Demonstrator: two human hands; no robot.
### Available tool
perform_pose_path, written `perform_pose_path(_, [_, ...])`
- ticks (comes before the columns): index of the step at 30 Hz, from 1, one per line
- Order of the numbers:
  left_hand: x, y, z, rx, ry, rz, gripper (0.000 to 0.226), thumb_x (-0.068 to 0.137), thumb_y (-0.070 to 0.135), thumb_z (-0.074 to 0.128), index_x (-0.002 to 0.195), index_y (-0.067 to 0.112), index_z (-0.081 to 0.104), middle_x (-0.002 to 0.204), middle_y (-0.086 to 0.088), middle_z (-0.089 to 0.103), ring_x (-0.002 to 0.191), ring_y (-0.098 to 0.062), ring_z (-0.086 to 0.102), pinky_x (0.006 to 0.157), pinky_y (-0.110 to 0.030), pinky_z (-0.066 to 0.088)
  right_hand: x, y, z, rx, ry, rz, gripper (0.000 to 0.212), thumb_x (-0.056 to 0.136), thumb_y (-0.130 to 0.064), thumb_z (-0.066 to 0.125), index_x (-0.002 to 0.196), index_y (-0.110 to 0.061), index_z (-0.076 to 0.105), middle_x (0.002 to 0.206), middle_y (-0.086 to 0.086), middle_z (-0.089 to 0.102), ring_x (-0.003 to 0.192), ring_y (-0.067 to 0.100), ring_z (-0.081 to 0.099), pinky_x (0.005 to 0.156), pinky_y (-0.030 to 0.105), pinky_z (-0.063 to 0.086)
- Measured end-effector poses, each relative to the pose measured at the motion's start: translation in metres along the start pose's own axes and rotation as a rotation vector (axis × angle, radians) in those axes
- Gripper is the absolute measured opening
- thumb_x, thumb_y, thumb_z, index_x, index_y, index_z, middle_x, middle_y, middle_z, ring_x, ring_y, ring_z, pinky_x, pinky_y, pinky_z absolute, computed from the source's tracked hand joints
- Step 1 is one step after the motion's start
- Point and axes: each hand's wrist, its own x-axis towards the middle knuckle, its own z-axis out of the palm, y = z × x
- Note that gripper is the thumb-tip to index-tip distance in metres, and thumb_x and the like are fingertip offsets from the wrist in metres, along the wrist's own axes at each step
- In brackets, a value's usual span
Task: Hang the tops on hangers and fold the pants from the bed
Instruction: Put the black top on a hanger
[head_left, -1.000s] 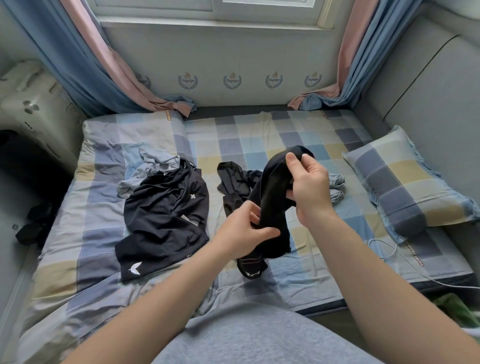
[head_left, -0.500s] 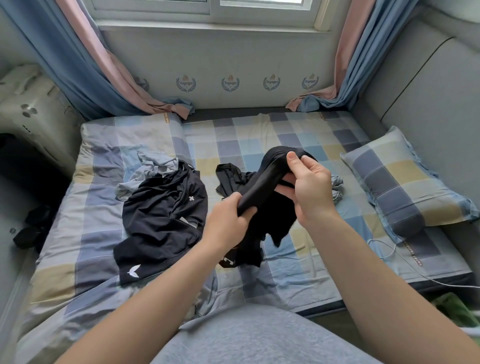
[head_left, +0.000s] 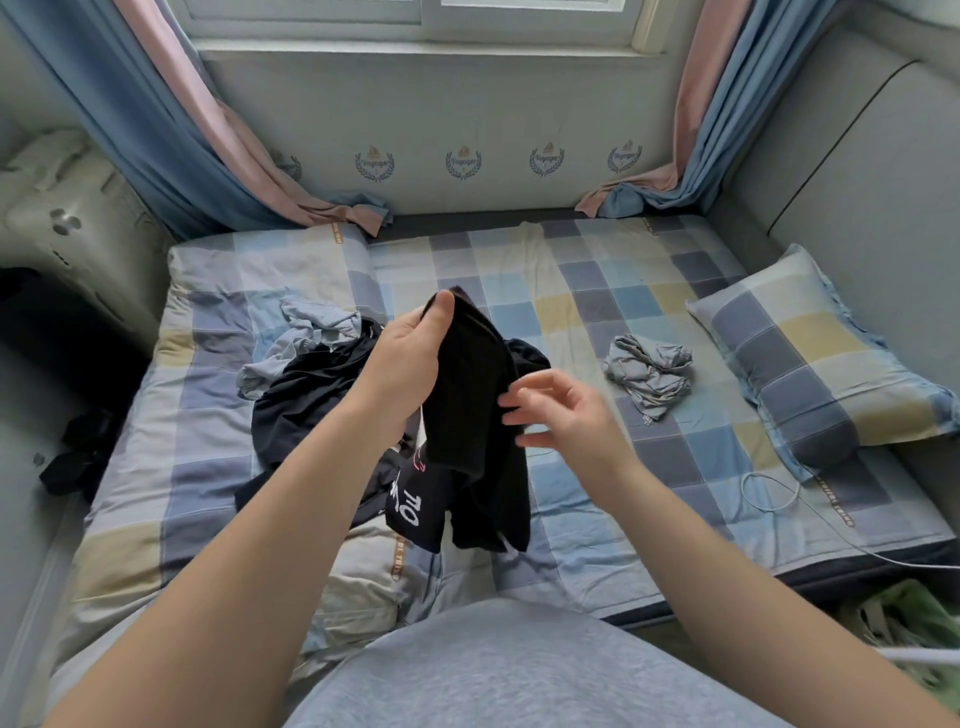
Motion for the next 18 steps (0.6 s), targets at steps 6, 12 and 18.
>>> perform_pose_path(6, [0.000, 0.010, 0.010, -0.384, 0.048, -0.199, 0.035, 0.096, 0.050, 0.059, 0.100, 0.016, 0.066, 0.077, 0.002, 0.077, 0.073, -0.011, 0.075, 0.058, -0.023, 0.056, -0.003, 0.042, 0.031, -0.257, -0.243, 0.062, 0.050, 0.076, -0.043, 0.079, 0.121, -0.031, 0.060, 0.116, -0.014, 0.070, 0.111, 0.003, 0.064, 0.097, 0.028, 0.051])
perform_pose_path(12, [0.002, 0.020, 0.003, -0.615, 0.015, -0.193, 0.046, 0.103, 0.042, 0.049, 0.117, 0.000, 0.061, 0.099, -0.013, 0.077, 0.088, -0.023, 0.076, 0.067, -0.030, 0.060, 0.005, 0.066, 0.025, -0.539, -0.096, 0.142, 0.021, 0.091, -0.045, 0.058, 0.085, -0.027, 0.067, 0.083, -0.008, 0.070, 0.086, 0.015, 0.066, 0.087, 0.049, 0.054])
perform_pose_path(18, [0.013, 0.000, -0.011, -0.487, 0.062, -0.127, 0.028, 0.106, 0.040, 0.045, 0.119, 0.022, 0.062, 0.115, 0.001, 0.074, 0.107, -0.021, 0.071, 0.085, -0.040, 0.057, 0.013, 0.036, -0.004, -0.311, 0.047, 0.192, 0.030, 0.101, -0.045, 0.049, 0.086, -0.029, 0.069, 0.084, 0.007, 0.072, 0.078, 0.024, 0.073, 0.052, 0.037, 0.060])
